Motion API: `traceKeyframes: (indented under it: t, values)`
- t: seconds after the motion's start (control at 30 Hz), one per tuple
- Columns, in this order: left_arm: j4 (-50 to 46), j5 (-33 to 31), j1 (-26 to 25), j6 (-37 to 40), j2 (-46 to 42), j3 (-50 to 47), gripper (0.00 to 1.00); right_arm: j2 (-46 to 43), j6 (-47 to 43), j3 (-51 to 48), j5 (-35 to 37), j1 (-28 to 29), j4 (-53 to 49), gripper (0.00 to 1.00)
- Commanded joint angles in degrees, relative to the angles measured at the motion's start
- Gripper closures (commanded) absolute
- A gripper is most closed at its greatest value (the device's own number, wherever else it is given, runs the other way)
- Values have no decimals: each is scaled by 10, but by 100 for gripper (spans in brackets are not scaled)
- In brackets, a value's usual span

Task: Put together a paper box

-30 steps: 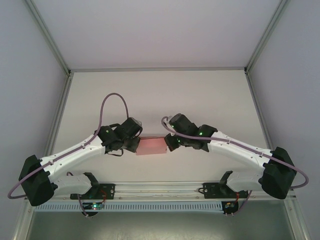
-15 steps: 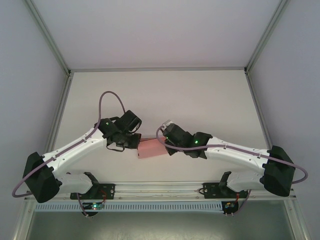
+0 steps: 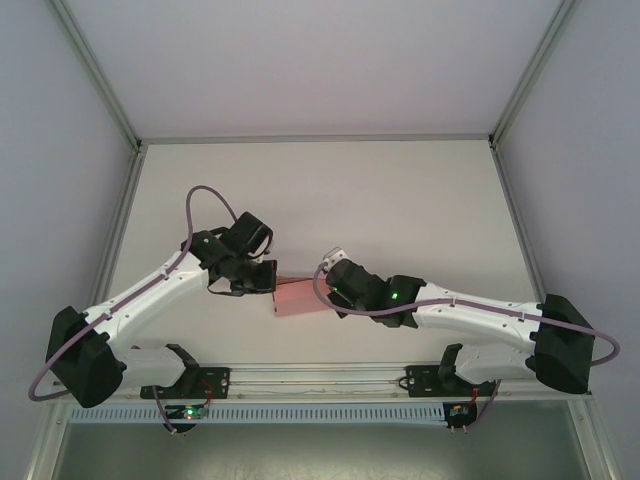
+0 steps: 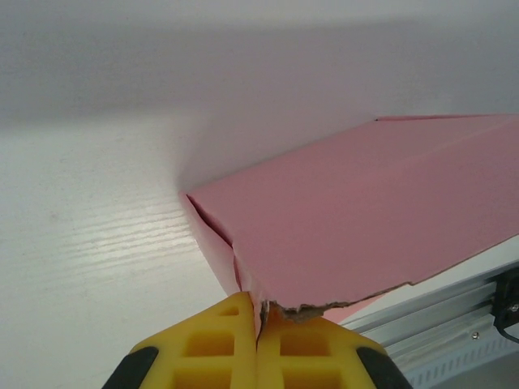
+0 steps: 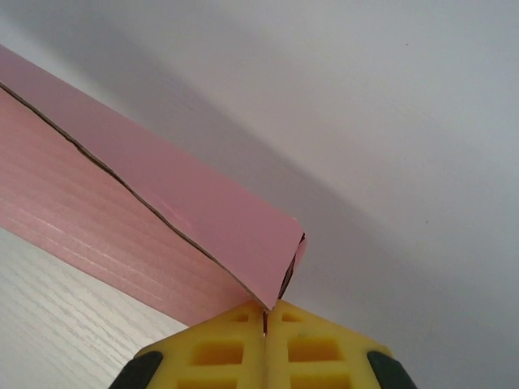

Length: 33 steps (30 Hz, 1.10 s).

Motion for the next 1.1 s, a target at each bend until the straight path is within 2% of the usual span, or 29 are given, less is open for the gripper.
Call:
traceKeyframes:
  t: [0.0, 0.23, 0.37, 0.47, 0.57, 0.73, 0.87, 1.07]
  values:
    - [29, 74, 0, -24, 19, 26, 100, 19, -6, -18, -53, 23, -11, 100]
    - [12, 61, 9, -51, 24, 48, 100, 19, -3, -26, -48, 27, 0, 100]
    - [25, 87, 16, -68, 23, 48, 100, 19, 0, -33, -51, 28, 9, 100]
    - [9, 81, 19, -55, 34, 60, 100, 23, 1, -35, -54, 28, 13, 100]
    - [25, 102, 19, -49, 42, 51, 100, 21, 3, -37, -53, 29, 13, 100]
    - [-33, 10, 13, 32, 44, 53, 100, 11, 6, -46, -48, 29, 21, 100]
    - [13, -17, -15, 66, 31, 3, 100, 11, 4, -49, -41, 28, 23, 100]
    - [91, -115, -82, 40, 15, -67, 100, 6, 10, -66, -37, 29, 53, 100]
